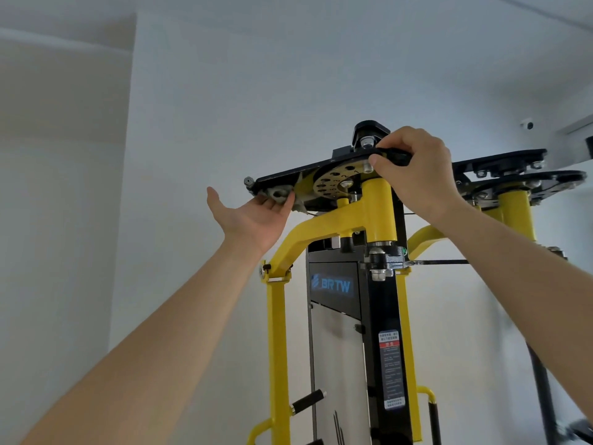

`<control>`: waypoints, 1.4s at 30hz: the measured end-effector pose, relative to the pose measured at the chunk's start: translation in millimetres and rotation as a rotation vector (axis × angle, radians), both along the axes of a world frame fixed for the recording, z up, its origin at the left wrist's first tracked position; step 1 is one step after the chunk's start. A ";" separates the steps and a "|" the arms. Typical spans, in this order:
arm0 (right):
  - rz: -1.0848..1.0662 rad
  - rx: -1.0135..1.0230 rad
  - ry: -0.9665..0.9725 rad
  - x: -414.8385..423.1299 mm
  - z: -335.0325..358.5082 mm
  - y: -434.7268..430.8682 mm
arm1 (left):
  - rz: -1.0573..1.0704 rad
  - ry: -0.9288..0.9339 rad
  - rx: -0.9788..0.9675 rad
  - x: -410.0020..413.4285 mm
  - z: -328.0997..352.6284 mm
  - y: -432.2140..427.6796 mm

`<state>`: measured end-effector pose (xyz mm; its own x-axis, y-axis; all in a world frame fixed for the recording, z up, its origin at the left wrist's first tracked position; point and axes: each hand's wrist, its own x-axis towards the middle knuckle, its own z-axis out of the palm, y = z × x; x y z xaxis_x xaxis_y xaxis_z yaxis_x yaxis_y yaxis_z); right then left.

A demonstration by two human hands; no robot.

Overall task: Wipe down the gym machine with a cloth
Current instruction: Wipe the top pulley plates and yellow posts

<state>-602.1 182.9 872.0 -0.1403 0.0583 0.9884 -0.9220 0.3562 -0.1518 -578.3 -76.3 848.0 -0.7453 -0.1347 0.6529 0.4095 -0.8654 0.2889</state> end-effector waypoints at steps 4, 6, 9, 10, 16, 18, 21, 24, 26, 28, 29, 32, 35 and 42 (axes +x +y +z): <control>-0.033 0.024 -0.021 1.8 0.7 0.8 | 0.026 0.020 -0.011 18.8 -7.1 6.3; -0.041 0.032 -0.026 1.1 0.8 0.8 | 0.028 0.028 -0.013 23.5 -10.6 10.4; -0.053 0.037 -0.022 0.6 0.8 -0.3 | 0.005 0.034 -0.040 25.8 -14.3 19.1; -0.055 0.034 -0.019 0.4 0.9 -0.7 | -0.011 0.040 -0.061 25.7 -14.0 24.2; -0.056 0.025 -0.015 0.0 -0.1 -2.1 | -0.011 0.013 -0.098 16.5 -9.4 56.4; -0.061 0.031 -0.015 0.2 -0.2 -2.1 | 0.028 -0.014 -0.099 10.9 -8.7 52.9; -0.066 0.036 -0.023 0.0 0.6 -1.0 | 0.047 -0.042 -0.063 1.6 -1.6 40.7; -0.065 0.035 -0.021 0.8 0.5 -1.2 | 0.050 -0.051 -0.016 -10.7 6.9 29.1; -0.061 0.035 -0.023 1.5 0.2 -1.8 | 0.076 -0.064 -0.012 -19.8 9.9 22.0; -0.061 0.038 -0.033 1.8 0.5 -1.7 | 0.097 -0.079 -0.004 -28.4 12.2 17.0; -0.062 0.040 -0.035 1.7 0.7 -1.3 | 0.098 -0.084 0.003 -31.5 13.0 17.2; -0.068 0.050 -0.027 2.2 0.9 -0.1 | 0.074 -0.094 0.012 -42.7 13.7 25.5; -0.082 0.042 -0.020 -0.7 1.3 0.9 | 0.005 -0.065 -0.066 -49.1 10.8 39.8; -0.038 0.030 -0.001 -2.7 -0.4 1.0 | 0.054 -0.067 -0.164 -35.2 -1.2 44.1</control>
